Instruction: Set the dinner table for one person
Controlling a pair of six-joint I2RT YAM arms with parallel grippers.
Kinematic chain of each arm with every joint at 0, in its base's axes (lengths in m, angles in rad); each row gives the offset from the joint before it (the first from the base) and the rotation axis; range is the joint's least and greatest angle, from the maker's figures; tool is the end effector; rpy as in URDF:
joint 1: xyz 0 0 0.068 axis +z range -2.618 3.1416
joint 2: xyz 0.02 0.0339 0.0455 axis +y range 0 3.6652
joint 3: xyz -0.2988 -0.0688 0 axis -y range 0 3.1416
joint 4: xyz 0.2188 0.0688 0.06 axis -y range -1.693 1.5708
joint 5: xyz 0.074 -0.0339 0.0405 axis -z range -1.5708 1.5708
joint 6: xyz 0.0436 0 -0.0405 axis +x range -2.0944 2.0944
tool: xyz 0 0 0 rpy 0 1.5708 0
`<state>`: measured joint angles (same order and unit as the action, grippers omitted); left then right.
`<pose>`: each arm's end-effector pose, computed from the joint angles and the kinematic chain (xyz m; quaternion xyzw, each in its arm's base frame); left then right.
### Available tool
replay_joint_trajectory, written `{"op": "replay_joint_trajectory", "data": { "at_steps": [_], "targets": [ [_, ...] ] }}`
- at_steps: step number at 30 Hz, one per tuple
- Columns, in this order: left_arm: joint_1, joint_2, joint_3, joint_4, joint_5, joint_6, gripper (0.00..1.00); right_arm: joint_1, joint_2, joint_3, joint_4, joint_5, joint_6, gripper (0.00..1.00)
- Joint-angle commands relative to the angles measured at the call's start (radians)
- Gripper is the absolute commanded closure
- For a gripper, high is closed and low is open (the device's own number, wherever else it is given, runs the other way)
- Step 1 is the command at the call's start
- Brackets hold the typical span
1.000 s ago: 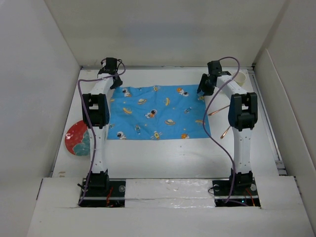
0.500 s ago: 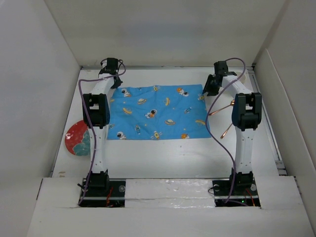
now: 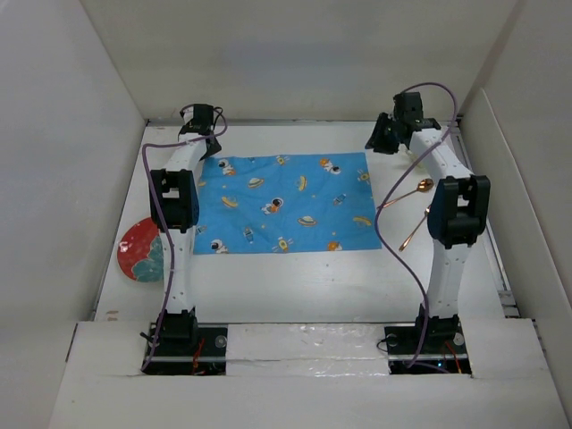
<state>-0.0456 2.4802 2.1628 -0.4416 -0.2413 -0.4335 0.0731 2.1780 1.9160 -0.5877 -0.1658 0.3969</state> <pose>0.5667 -0.0154 0.2057 -0.2224 0.8858 0.0144 0.4070 0.4928 0.0433 0.2723 0.1215 0.9250 0.1572 0.3239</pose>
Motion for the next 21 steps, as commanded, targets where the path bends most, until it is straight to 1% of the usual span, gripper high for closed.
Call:
{"op": "replay_joint_trajectory", "data": {
  "at_steps": [1, 2, 3, 4, 5, 6, 7, 8, 9, 10, 11, 12, 13, 14, 15, 16, 17, 18, 19, 20, 21],
  "targets": [
    [0.001, -0.061, 0.049, 0.041, 0.008, 0.009, 0.63, 0.057, -0.158, -0.021, 0.068, -0.052, -0.015, 0.61],
    [0.001, -0.079, 0.061, 0.029, 0.026, 0.0, 0.47, 0.114, -0.199, -0.082, 0.096, -0.067, -0.024, 0.67],
    [0.001, -0.079, 0.061, 0.029, 0.039, -0.001, 0.47, 0.114, -0.199, -0.083, 0.097, -0.067, -0.024, 0.67],
    [0.001, -0.124, 0.058, 0.032, 0.054, -0.008, 0.4, 0.135, -0.252, -0.107, 0.106, -0.08, -0.026, 0.74],
    [0.001, -0.15, 0.036, 0.04, 0.069, -0.011, 0.38, 0.181, -0.277, -0.168, 0.141, -0.086, -0.026, 0.95],
    [-0.01, -0.182, 0.02, 0.059, 0.082, -0.011, 0.38, 0.206, -0.302, -0.201, 0.163, -0.116, -0.02, 1.0],
    [-0.025, -0.261, -0.003, 0.073, 0.08, -0.01, 0.39, 0.23, -0.343, -0.23, 0.181, -0.139, -0.02, 1.0],
    [-0.034, -0.303, -0.045, 0.083, 0.079, -0.007, 0.4, 0.256, -0.362, -0.26, 0.227, -0.165, -0.018, 1.0],
    [-0.045, -0.351, -0.073, 0.098, 0.086, -0.005, 0.41, 0.311, -0.375, -0.312, 0.247, -0.184, -0.015, 1.0],
    [-0.059, -0.454, -0.105, 0.118, 0.095, -0.007, 0.47, 0.339, -0.389, -0.333, 0.264, -0.219, -0.006, 1.0],
    [-0.059, -0.508, -0.183, 0.13, 0.112, -0.022, 0.51, 0.368, -0.403, -0.353, 0.297, -0.233, 0.003, 1.0],
    [-0.059, -0.571, -0.226, 0.142, 0.14, -0.039, 0.58, 0.423, -0.406, -0.388, 0.314, -0.242, 0.023, 1.0],
    [-0.059, -0.707, -0.283, 0.182, 0.157, -0.057, 0.8, 0.45, -0.408, -0.403, 0.336, -0.257, 0.034, 1.0],
    [-0.059, -0.774, -0.414, 0.205, 0.172, -0.074, 0.88, 0.476, -0.403, -0.422, 0.38, -0.265, 0.046, 1.0],
    [-0.059, -0.847, -0.478, 0.231, 0.189, -0.086, 0.97, 0.5, -0.396, -0.434, 0.403, -0.274, 0.069, 1.0],
    [-0.059, -0.992, -0.544, 0.268, 0.2, -0.102, 1.0, 0.545, -0.386, -0.442, 0.419, -0.299, 0.08, 1.0],
    [-0.059, -1.056, -0.655, 0.274, 0.209, -0.114, 1.0, 0.568, -0.371, -0.439, 0.436, -0.304, 0.091, 1.0],
    [-0.059, -1.12, -0.699, 0.276, 0.218, -0.144, 1.0, 0.586, -0.33, -0.424, 0.437, -0.314, 0.118, 1.0],
    [-0.059, -1.241, -0.746, 0.27, 0.23, -0.161, 1.0, 0.623, -0.302, -0.387, 0.436, -0.34, 0.132, 1.0],
    [-0.059, -1.294, -0.821, 0.259, 0.235, -0.177, 1.0, 0.642, -0.278, -0.367, 0.443, -0.354, 0.143, 1.0],
    [-0.059, -1.348, -0.848, 0.224, 0.235, -0.191, 1.0, 0.662, -0.232, -0.351, 0.457, -0.365, 0.166, 1.0]
  ]
}}
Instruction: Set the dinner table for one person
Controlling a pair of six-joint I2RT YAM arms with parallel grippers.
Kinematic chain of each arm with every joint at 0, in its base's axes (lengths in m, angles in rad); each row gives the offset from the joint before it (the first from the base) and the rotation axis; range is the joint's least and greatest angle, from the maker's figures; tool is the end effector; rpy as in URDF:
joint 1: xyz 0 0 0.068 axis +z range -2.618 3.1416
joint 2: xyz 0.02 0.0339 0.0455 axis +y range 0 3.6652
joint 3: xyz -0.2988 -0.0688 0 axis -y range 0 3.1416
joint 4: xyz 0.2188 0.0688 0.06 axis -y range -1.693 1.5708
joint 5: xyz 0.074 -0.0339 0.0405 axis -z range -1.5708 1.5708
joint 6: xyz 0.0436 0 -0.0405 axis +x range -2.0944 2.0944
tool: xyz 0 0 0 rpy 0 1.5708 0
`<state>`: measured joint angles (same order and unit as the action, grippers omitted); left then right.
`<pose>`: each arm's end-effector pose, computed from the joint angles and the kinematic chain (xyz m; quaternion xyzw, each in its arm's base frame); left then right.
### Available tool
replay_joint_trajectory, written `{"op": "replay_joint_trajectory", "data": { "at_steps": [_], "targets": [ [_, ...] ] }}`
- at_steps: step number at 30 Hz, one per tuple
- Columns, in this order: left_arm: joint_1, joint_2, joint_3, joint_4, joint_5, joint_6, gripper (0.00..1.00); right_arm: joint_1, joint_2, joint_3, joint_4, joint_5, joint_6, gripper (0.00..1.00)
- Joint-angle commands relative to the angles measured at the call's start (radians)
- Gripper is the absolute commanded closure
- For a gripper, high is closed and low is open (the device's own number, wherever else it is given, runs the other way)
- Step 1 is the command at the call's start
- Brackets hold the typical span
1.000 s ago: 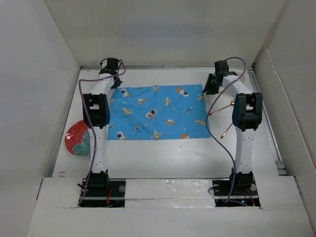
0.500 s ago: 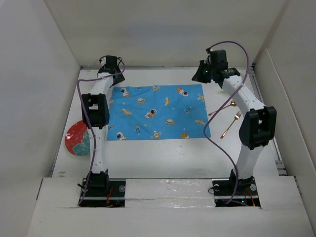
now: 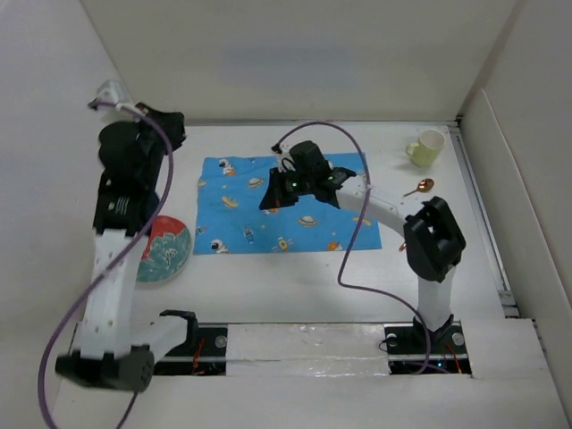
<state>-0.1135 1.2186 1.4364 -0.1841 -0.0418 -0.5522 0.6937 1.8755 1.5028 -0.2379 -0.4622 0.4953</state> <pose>0.2338 -0.0248 0.5038 -0.1659 0.6750 -0.2211 0.6841 0.3166 0.2885 0.3099 -0.1908 0.8486 0.4201 0.2587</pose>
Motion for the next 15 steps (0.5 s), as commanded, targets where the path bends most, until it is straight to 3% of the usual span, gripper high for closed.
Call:
{"op": "replay_joint_trajectory", "data": {
  "at_steps": [1, 3, 4, 5, 6, 8, 9, 10, 15],
  "targets": [
    [0.009, -0.184, -0.148, -0.054, 0.072, -0.099, 1.0, 0.061, 0.094, 0.077, 0.123, -0.081, 0.083, 1.0],
    [0.009, -0.267, -0.2, -0.134, 0.082, -0.117, 1.0, 0.115, 0.137, 0.103, 0.172, -0.078, 0.138, 1.0],
    [0.009, -0.369, -0.217, -0.243, 0.083, -0.127, 0.97, 0.157, 0.213, 0.194, 0.179, -0.084, 0.181, 1.0],
    [0.009, -0.43, -0.211, -0.282, 0.074, -0.138, 0.92, 0.183, 0.265, 0.256, 0.169, -0.081, 0.187, 0.92],
    [0.009, -0.43, -0.211, -0.282, 0.072, -0.138, 0.92, 0.184, 0.266, 0.257, 0.169, -0.081, 0.192, 0.92],
    [0.009, -0.516, -0.22, -0.36, 0.094, -0.146, 0.8, 0.207, 0.331, 0.316, 0.157, -0.032, 0.204, 0.84],
    [0.009, -0.537, -0.222, -0.385, 0.133, -0.149, 0.76, 0.216, 0.356, 0.379, 0.147, -0.015, 0.216, 0.73],
    [0.009, -0.572, -0.22, -0.44, 0.152, -0.153, 0.68, 0.227, 0.382, 0.411, 0.14, -0.006, 0.221, 0.68],
    [0.009, -0.631, -0.173, -0.615, 0.249, -0.1, 0.55, 0.259, 0.565, 0.618, 0.068, 0.037, 0.226, 0.56]
  ]
}}
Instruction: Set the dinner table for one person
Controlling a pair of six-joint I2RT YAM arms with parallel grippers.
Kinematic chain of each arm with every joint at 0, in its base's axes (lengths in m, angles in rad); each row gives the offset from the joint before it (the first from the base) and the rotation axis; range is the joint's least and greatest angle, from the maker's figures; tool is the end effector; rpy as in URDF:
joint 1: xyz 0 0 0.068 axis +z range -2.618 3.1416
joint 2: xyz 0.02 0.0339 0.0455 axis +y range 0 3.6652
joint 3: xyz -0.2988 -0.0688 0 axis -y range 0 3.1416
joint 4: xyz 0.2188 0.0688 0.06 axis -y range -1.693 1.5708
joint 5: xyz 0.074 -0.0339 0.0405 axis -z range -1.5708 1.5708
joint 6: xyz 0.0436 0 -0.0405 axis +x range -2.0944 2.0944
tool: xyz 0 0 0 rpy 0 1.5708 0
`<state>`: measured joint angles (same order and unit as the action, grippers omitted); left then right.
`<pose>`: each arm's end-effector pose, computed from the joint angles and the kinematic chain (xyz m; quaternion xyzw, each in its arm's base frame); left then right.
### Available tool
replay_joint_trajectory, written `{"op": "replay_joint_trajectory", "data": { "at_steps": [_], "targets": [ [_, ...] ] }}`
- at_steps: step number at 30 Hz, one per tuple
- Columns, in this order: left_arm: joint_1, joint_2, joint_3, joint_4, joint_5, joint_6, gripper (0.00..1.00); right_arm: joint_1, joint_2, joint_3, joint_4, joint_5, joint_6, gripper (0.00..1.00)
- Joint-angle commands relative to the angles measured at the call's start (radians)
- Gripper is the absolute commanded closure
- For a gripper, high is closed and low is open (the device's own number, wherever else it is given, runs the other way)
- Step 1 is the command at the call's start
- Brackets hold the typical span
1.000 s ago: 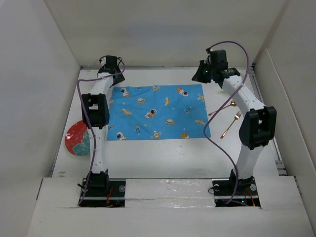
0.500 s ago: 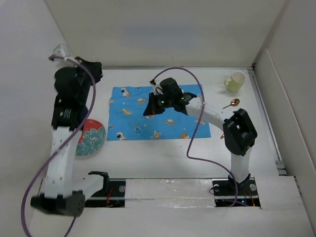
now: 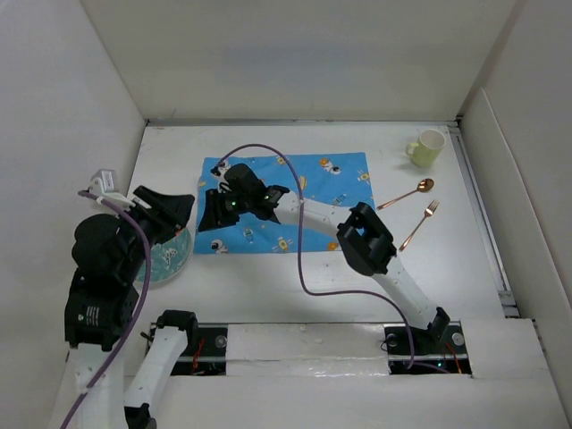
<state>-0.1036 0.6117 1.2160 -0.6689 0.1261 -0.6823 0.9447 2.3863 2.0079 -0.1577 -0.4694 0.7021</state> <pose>0.0376 -0.0094 0.4512 -0.1665 0.7102 -0.3038 0.6129 0.3122 0.4654 0.2356 -0.2165 0.8252 0.4902 0.1787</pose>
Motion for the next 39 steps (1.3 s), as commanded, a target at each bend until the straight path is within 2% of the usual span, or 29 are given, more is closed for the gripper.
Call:
{"op": "replay_joint_trajectory", "data": {
  "at_steps": [1, 5, 9, 19, 22, 23, 24, 26, 29, 31, 32, 35, 38, 39],
  "targets": [
    [-0.001, -0.02, 0.066, -0.15, 0.087, 0.046, 0.53, 0.008, 0.08, 0.179, -0.026, 0.057, 0.02, 0.55],
    [-0.001, 0.017, 0.163, -0.208, 0.119, 0.122, 0.53, 0.031, 0.204, 0.328, -0.052, 0.037, 0.054, 0.51],
    [-0.039, 0.026, 0.181, -0.204, 0.129, 0.136, 0.53, 0.051, 0.298, 0.449, -0.086, 0.051, 0.086, 0.51],
    [-0.122, 0.026, 0.166, -0.225, 0.041, 0.165, 0.51, 0.082, 0.382, 0.466, -0.014, 0.02, 0.171, 0.53],
    [-0.143, 0.022, 0.151, -0.227, 0.011, 0.17, 0.49, 0.091, 0.393, 0.463, 0.01, 0.011, 0.192, 0.61],
    [-0.154, 0.019, 0.137, -0.228, 0.001, 0.171, 0.48, 0.091, 0.398, 0.468, 0.012, 0.008, 0.198, 0.67],
    [-0.154, 0.014, 0.131, -0.231, -0.014, 0.174, 0.48, 0.091, 0.41, 0.471, 0.012, 0.006, 0.209, 0.67],
    [-0.154, 0.007, 0.122, -0.236, -0.025, 0.178, 0.47, 0.091, 0.403, 0.459, 0.013, 0.014, 0.209, 0.66],
    [-0.154, 0.002, 0.126, -0.245, -0.039, 0.185, 0.47, 0.091, 0.401, 0.439, 0.035, 0.008, 0.223, 0.57],
    [-0.154, 0.006, 0.131, -0.248, -0.052, 0.185, 0.47, 0.091, 0.407, 0.44, 0.04, -0.014, 0.238, 0.56],
    [-0.154, 0.008, 0.137, -0.248, -0.054, 0.185, 0.47, 0.091, 0.41, 0.443, 0.046, -0.021, 0.241, 0.67],
    [-0.154, 0.011, 0.139, -0.251, -0.066, 0.182, 0.47, 0.082, 0.4, 0.424, 0.084, -0.052, 0.266, 0.87],
    [-0.154, 0.013, 0.136, -0.255, -0.086, 0.179, 0.47, 0.071, 0.375, 0.399, 0.115, -0.075, 0.287, 1.0],
    [-0.154, 0.013, 0.137, -0.261, -0.109, 0.168, 0.47, 0.071, 0.366, 0.399, 0.116, -0.08, 0.293, 1.0]
  ]
}}
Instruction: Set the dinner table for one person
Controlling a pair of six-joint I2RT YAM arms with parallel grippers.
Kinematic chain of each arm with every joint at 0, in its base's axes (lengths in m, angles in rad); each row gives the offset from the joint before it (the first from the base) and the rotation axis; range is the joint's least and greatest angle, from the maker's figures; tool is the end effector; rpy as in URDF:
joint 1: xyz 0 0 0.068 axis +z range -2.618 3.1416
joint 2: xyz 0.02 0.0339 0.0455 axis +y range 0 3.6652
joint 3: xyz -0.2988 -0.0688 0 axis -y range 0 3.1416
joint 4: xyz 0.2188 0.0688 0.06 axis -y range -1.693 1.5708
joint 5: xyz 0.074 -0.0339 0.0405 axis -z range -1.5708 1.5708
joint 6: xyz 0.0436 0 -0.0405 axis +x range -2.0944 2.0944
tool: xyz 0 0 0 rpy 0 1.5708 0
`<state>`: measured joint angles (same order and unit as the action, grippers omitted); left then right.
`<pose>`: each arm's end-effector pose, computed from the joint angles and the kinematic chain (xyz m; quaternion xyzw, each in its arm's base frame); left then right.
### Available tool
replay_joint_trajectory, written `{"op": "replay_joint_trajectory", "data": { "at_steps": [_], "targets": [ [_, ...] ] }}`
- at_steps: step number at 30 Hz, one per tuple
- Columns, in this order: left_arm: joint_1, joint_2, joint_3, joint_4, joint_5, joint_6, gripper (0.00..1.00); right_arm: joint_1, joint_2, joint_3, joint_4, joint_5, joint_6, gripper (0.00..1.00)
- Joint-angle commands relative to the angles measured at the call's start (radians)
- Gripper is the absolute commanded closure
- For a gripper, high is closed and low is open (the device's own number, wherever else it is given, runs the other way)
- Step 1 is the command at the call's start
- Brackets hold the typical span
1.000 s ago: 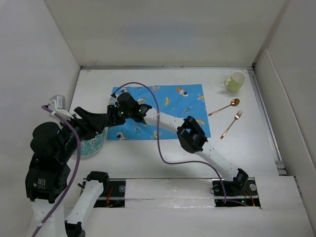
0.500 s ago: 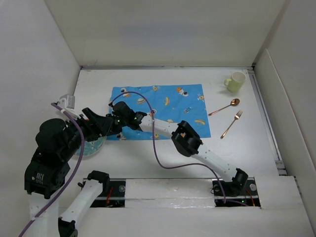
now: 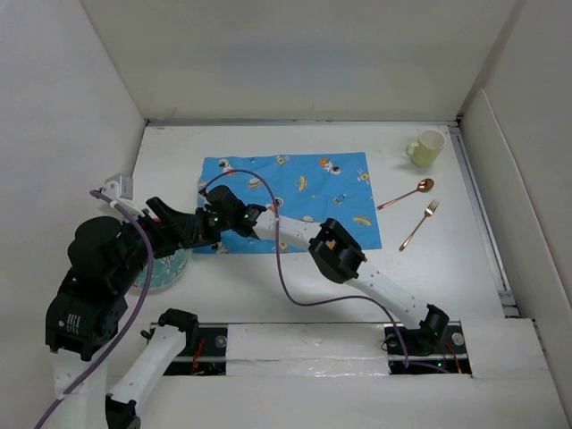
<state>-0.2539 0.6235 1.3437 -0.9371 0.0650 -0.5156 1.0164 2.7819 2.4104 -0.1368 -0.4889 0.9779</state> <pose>0.0158 -0.0070 0.4521 -0.0815 0.7751 -0.2585 0.5708 0.3109 0.5410 0.1404 -0.1387 0.8340 0.5261 0.0915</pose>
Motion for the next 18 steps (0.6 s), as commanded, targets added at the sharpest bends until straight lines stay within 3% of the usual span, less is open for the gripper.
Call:
{"op": "replay_joint_trajectory", "data": {
  "at_steps": [1, 8, 12, 14, 18],
  "targets": [
    [-0.004, 0.002, 0.011, 0.001, -0.056, -0.001, 0.47, -0.013, -0.042, -0.011, 0.104, -0.083, 0.022, 1.0],
    [-0.004, 0.054, 0.145, -0.02, -0.249, -0.011, 0.47, -0.059, -0.231, -0.117, 0.448, -0.183, 0.208, 1.0],
    [-0.004, 0.088, 0.186, 0.017, -0.287, -0.026, 0.48, -0.117, -0.317, -0.149, 0.497, -0.226, 0.266, 1.0],
    [-0.004, 0.107, 0.189, 0.043, -0.292, -0.031, 0.48, -0.147, -0.407, -0.227, 0.573, -0.24, 0.292, 1.0],
    [-0.004, 0.148, 0.16, 0.15, -0.272, -0.049, 0.48, -0.277, -0.594, -0.526, 0.572, -0.258, 0.216, 1.0]
  ]
}}
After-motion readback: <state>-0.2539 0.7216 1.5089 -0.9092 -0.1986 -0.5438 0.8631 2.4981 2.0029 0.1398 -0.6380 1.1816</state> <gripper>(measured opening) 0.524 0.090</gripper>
